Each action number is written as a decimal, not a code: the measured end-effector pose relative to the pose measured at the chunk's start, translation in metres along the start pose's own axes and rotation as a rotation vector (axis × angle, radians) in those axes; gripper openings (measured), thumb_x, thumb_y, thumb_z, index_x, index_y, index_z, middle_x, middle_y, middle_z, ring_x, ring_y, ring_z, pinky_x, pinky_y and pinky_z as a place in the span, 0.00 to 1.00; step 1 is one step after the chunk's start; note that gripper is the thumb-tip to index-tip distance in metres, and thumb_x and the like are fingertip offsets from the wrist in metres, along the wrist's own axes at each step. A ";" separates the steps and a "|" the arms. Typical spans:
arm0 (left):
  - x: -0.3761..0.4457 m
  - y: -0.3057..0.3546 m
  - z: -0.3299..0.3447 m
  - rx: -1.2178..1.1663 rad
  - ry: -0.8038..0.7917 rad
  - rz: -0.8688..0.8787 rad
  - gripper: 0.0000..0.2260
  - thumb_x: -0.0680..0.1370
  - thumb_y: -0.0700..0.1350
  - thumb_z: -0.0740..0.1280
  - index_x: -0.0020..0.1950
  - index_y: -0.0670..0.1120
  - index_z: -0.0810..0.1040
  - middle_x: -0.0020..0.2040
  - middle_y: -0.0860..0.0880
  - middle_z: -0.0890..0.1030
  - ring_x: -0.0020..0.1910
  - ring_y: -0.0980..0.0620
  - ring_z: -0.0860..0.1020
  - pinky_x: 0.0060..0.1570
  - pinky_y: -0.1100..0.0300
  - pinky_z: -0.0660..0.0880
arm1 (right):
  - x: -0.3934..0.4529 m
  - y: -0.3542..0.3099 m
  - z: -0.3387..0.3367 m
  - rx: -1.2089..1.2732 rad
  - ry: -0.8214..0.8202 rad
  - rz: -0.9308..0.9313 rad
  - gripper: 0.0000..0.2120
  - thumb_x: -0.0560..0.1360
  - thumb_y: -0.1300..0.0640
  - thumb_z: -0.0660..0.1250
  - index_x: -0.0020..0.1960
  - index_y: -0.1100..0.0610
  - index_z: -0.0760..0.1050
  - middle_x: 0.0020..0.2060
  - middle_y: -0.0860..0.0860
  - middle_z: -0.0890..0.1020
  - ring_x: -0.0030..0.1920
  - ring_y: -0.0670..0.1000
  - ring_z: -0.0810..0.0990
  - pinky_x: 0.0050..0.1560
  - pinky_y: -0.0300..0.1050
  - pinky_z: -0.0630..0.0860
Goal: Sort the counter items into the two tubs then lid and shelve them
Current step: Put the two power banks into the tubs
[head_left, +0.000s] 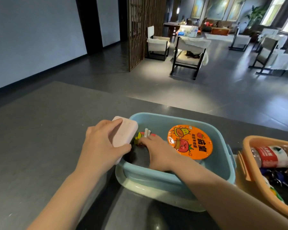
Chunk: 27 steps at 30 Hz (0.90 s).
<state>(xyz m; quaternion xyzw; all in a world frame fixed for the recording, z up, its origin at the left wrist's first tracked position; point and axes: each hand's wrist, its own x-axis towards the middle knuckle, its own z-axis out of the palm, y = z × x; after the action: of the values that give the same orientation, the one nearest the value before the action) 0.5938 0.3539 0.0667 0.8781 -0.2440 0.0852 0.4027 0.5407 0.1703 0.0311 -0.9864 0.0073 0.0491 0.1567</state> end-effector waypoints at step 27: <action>0.058 0.028 0.054 0.215 -0.982 0.548 0.33 0.62 0.53 0.76 0.64 0.65 0.68 0.63 0.54 0.72 0.64 0.58 0.66 0.65 0.53 0.67 | -0.104 0.044 -0.040 0.733 0.721 0.401 0.10 0.70 0.62 0.70 0.45 0.47 0.80 0.26 0.41 0.78 0.29 0.38 0.74 0.33 0.29 0.70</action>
<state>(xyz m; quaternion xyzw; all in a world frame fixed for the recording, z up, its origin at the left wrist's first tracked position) 0.6278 0.2768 0.0693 0.7555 -0.6112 -0.2070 0.1136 0.4400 0.1162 0.0661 -0.8009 0.2647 -0.2687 0.4650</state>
